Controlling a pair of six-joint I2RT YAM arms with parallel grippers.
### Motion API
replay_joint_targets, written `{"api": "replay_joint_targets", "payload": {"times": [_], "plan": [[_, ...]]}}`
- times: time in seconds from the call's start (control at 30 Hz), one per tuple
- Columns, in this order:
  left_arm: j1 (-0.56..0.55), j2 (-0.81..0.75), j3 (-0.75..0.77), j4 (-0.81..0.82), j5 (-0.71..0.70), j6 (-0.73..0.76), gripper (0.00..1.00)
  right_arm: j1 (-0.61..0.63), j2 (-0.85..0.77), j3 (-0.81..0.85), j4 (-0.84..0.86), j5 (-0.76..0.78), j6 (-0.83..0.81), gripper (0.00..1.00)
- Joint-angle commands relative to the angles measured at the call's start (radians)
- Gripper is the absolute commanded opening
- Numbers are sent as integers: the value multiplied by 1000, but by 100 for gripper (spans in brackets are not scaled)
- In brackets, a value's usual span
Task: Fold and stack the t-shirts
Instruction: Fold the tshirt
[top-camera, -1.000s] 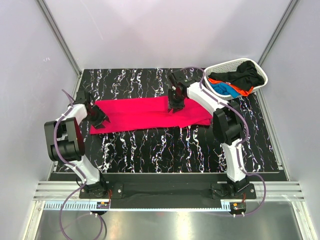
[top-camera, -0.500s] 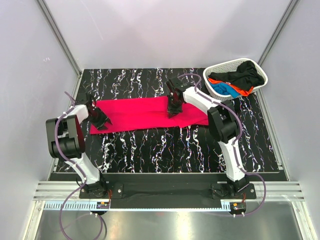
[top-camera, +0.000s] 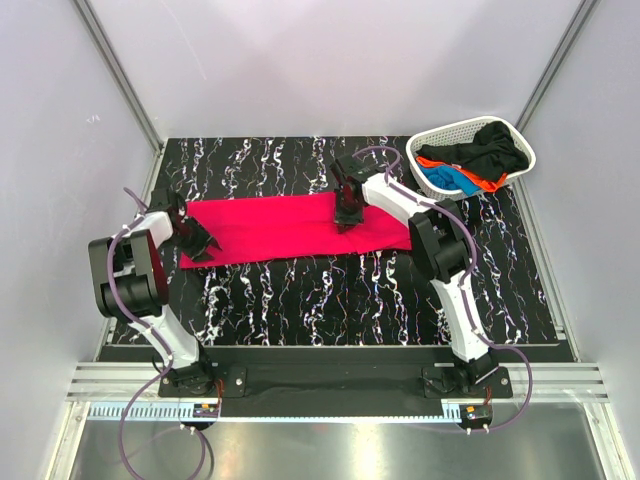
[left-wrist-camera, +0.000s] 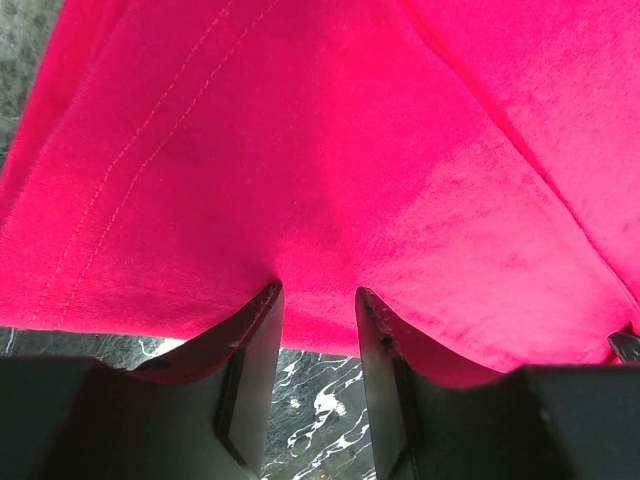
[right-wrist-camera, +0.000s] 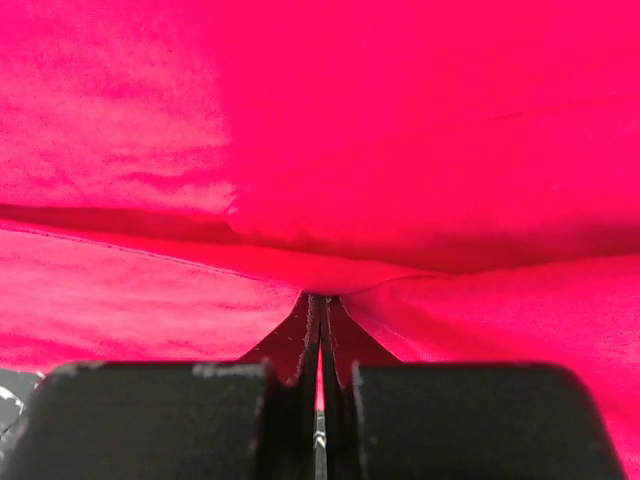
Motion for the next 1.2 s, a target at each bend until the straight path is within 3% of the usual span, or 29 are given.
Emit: {"api": "replay_joint_targets", "payload": {"times": [0.0, 0.87, 1.17], "plan": [[13, -1, -28, 0, -5, 19, 41, 7, 16, 54, 16, 66, 6, 0], [16, -63, -84, -9, 20, 16, 41, -8, 108, 227, 7, 63, -5, 0], [0, -148, -125, -9, 46, -7, 44, -8, -20, 158, -37, 54, -14, 3]]}}
